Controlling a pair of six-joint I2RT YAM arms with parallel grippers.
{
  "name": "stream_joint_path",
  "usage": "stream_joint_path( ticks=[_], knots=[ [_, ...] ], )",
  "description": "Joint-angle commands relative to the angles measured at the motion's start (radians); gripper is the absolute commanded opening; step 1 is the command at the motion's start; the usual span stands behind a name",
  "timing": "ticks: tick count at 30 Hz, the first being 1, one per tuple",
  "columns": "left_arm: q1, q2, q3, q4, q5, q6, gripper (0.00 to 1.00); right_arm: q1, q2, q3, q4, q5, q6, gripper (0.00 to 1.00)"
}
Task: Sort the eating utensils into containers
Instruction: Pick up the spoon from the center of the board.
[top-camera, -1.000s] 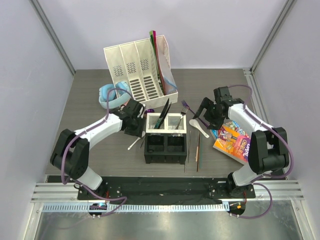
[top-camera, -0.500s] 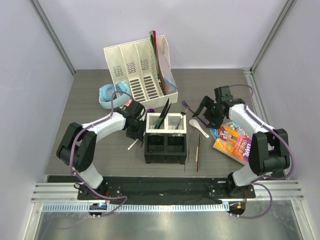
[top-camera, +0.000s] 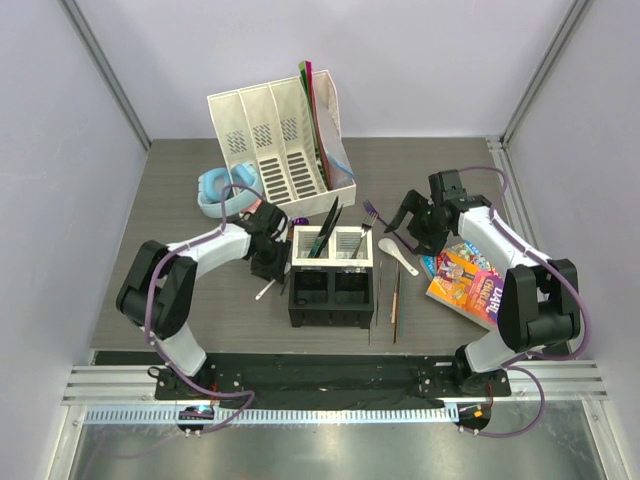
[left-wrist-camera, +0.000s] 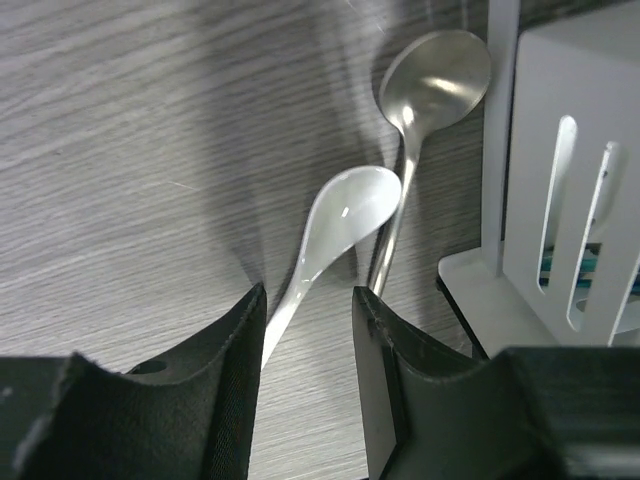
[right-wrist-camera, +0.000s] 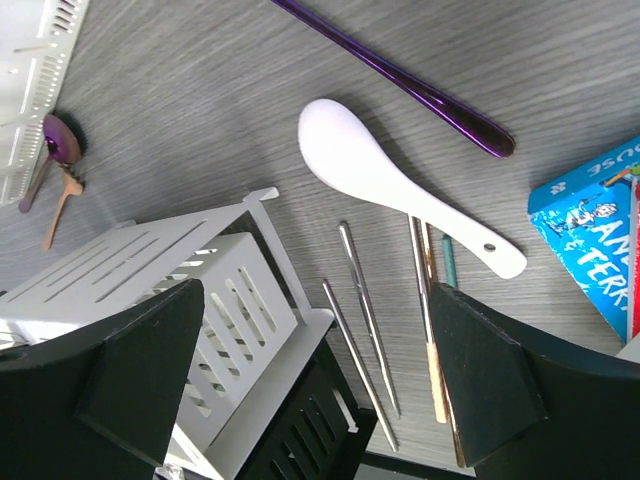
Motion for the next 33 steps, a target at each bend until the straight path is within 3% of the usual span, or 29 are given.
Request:
stream_joint_path(
  ticks=[1,9,25,33],
  knots=[
    [0.032,0.035,0.006,0.027,0.029,0.017,0.41,0.012,-0.004,0.046,-0.01,0.012,-0.007,1.0],
    [0.041,0.108,-0.007,0.008,0.083,-0.023,0.37,0.013,-0.053,-0.009,-0.027,0.047,0.009,1.0],
    [0.042,0.15,0.029,-0.055,0.138,-0.017,0.09,0.015,0.009,0.051,-0.006,0.041,0.012,1.0],
    [0.041,0.158,0.059,-0.075,0.138,-0.014,0.0,0.013,0.013,0.066,-0.004,0.056,0.007,1.0]
  ],
)
